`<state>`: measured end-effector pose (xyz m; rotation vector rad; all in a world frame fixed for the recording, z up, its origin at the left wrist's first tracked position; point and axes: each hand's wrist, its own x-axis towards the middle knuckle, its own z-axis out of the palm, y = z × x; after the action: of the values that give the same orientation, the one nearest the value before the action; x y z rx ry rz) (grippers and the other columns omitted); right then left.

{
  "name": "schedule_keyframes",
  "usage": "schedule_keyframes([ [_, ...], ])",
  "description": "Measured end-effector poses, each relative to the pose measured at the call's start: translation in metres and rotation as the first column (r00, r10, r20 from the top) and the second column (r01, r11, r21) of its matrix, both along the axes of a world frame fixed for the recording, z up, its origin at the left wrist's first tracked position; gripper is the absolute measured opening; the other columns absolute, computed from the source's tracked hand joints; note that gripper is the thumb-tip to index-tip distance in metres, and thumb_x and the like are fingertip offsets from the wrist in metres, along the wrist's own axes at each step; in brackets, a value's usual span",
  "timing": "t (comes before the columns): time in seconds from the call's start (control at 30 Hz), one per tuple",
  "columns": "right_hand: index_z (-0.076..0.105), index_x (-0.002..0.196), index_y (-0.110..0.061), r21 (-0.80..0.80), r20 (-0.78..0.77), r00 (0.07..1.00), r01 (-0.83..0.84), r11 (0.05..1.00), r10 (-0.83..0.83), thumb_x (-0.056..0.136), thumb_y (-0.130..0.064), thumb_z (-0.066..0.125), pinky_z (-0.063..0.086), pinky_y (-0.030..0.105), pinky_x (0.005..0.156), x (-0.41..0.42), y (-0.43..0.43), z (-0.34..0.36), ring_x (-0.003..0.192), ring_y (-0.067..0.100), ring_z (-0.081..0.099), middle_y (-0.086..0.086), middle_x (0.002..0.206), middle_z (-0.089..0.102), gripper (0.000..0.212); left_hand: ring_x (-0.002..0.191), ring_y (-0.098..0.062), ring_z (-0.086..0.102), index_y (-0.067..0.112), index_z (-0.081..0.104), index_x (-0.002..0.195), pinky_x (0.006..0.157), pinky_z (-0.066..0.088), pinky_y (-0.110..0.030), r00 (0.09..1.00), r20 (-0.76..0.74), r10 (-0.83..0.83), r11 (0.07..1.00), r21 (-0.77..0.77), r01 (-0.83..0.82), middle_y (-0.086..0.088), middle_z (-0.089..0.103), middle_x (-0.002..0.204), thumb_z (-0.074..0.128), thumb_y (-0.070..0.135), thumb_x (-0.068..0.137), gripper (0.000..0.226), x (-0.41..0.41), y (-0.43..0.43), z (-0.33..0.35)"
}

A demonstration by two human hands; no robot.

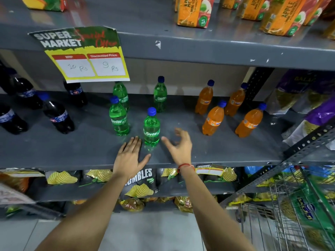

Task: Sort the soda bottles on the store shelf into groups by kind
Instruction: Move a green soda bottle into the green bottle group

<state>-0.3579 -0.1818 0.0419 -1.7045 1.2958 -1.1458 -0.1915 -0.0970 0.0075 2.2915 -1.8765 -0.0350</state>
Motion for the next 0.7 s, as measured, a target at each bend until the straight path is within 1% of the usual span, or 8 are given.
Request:
schedule_keyframes([
  [0.07,0.053,0.120,-0.011,0.017,-0.038,0.993,-0.110,0.994,0.111,0.066,-0.041,0.079,0.052,0.042,0.087,0.025,0.007,-0.001,0.106,0.019,0.055,0.004,0.113,0.055,0.067,0.133,-0.026,0.036,-0.002,0.042,0.135,0.108,0.029,-0.044,1.000,-0.019,-0.015,1.000,-0.005,0.015,-0.017,0.044,0.141,0.005,0.069,0.087,0.093,0.000,0.001,0.000],
  [0.17,0.046,0.126,-0.013,0.060,-0.070,0.989,-0.124,0.991,0.128,0.064,-0.048,0.079,0.049,0.038,0.091,0.047,0.011,-0.003,0.109,0.020,0.053,0.005,0.118,0.053,0.078,0.135,-0.027,0.032,-0.001,0.038,0.138,0.110,0.025,-0.045,0.999,-0.023,-0.047,0.999,0.003,0.047,-0.018,0.040,0.144,0.009,0.075,0.083,0.099,0.000,0.003,-0.002],
  [0.23,0.047,0.121,-0.011,0.069,-0.126,0.985,-0.109,0.992,0.117,0.066,-0.047,0.078,0.047,0.038,0.089,0.055,0.012,-0.006,0.110,0.024,0.052,0.008,0.115,0.055,0.072,0.135,-0.028,0.032,-0.002,0.037,0.138,0.110,0.025,-0.045,0.998,-0.016,-0.065,0.998,0.013,0.065,-0.018,0.039,0.145,0.011,0.079,0.080,0.102,0.002,0.003,-0.003],
  [0.3,0.051,0.109,-0.007,0.065,-0.180,0.978,-0.091,0.994,0.102,0.070,-0.040,0.076,0.046,0.038,0.084,0.059,0.011,-0.008,0.106,0.029,0.055,0.012,0.108,0.059,0.057,0.136,-0.028,0.030,-0.002,0.035,0.139,0.110,0.024,-0.046,0.997,-0.015,-0.073,0.997,0.025,0.073,-0.018,0.036,0.146,0.011,0.081,0.079,0.105,0.005,0.004,-0.004],
  [0.37,0.054,0.100,-0.004,0.048,-0.197,0.977,-0.068,0.997,0.076,0.070,-0.035,0.076,0.046,0.038,0.081,0.059,0.006,-0.008,0.100,0.032,0.058,0.015,0.101,0.063,0.048,0.136,-0.029,0.030,-0.002,0.035,0.139,0.110,0.024,-0.046,0.997,-0.012,-0.072,0.997,0.033,0.073,-0.018,0.036,0.146,0.010,0.082,0.078,0.106,0.005,0.004,-0.004],
  [0.43,0.055,0.095,-0.002,0.031,-0.206,0.977,-0.045,0.998,0.051,0.069,-0.032,0.077,0.046,0.039,0.079,0.056,-0.002,-0.005,0.096,0.034,0.059,0.017,0.098,0.065,0.045,0.136,-0.028,0.030,-0.002,0.034,0.139,0.110,0.023,-0.045,0.998,-0.010,-0.064,0.997,0.033,0.065,-0.018,0.035,0.147,0.008,0.082,0.078,0.107,0.005,0.004,-0.004],
  [0.57,0.057,0.092,-0.003,0.039,-0.220,0.975,-0.013,0.999,0.021,0.067,-0.031,0.079,0.044,0.033,0.074,0.045,-0.025,0.004,0.094,0.034,0.061,0.018,0.095,0.068,0.043,0.140,-0.025,0.020,0.000,0.026,0.143,0.113,0.015,-0.043,0.998,0.004,-0.070,0.997,0.019,0.070,-0.015,0.025,0.152,0.005,0.082,0.076,0.108,0.005,0.004,-0.006],
  [0.7,0.057,0.097,-0.002,0.064,-0.258,0.964,-0.054,0.996,0.069,0.069,-0.029,0.078,0.041,0.030,0.077,0.039,-0.042,0.011,0.099,0.034,0.060,0.018,0.099,0.069,0.045,0.140,-0.026,0.021,0.000,0.029,0.142,0.112,0.017,-0.045,0.997,0.012,-0.074,0.997,0.009,0.074,-0.015,0.027,0.151,0.008,0.082,0.078,0.106,0.007,0.004,-0.007],
])
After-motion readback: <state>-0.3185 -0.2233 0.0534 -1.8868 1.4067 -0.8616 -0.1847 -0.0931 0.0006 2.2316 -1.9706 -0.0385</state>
